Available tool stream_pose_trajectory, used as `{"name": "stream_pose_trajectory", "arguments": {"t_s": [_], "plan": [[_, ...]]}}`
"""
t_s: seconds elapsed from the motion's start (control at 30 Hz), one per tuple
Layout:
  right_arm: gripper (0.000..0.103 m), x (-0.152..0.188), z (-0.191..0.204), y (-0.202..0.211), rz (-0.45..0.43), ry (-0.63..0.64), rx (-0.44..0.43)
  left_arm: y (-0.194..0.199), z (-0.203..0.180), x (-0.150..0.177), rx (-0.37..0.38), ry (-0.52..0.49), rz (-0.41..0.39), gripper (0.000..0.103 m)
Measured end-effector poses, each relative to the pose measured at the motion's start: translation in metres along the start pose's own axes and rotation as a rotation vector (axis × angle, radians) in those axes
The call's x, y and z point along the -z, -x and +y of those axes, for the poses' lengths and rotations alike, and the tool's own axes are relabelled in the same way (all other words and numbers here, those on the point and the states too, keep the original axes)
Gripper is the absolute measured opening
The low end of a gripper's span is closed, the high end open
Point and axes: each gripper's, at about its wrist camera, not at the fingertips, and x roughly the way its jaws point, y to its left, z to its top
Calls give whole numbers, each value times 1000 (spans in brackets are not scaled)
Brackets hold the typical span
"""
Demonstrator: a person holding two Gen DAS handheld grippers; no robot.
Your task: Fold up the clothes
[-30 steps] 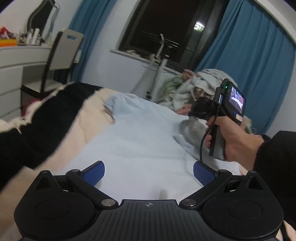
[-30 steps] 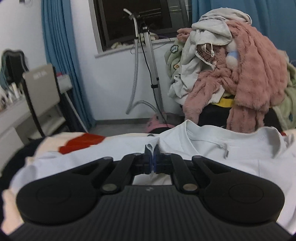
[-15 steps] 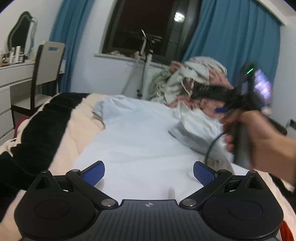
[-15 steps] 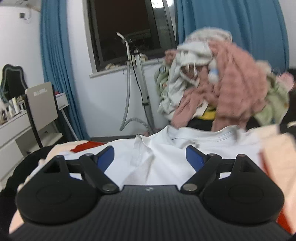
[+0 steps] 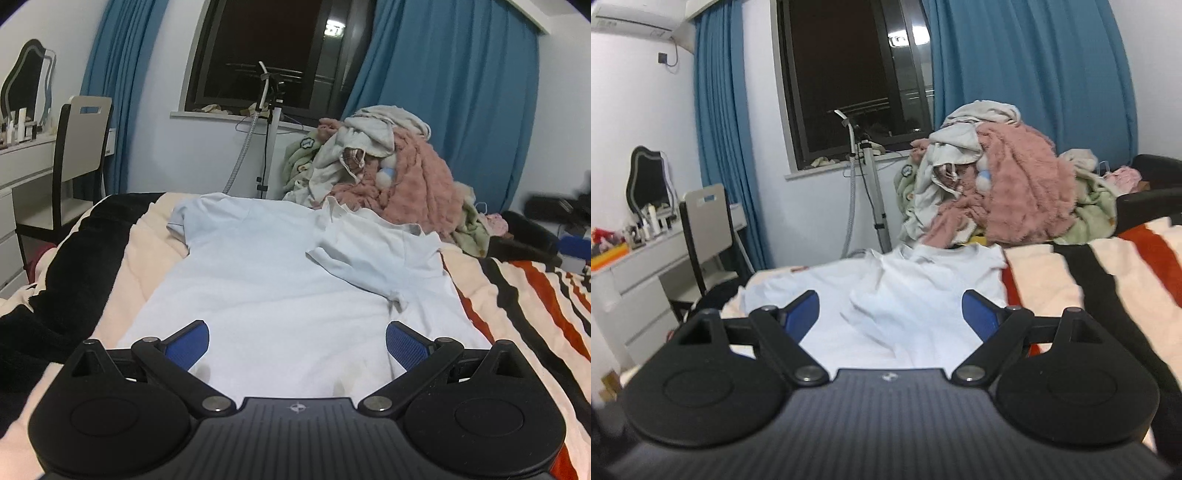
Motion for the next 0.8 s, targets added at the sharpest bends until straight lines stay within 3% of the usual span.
{"name": "stream_pose_trajectory", "arguments": {"t_s": [0.17,0.3,0.8], "plan": [[85,31,-6,52,3,-51,-27,28,-4,6,1,16,-7,103],[85,49,-13,67,-12,-111,-29,50,-6,13,-5,9,-16,103],[85,70,-9,51,-5,-88,29,58,-16,23,-41,-26,1,103]]}}
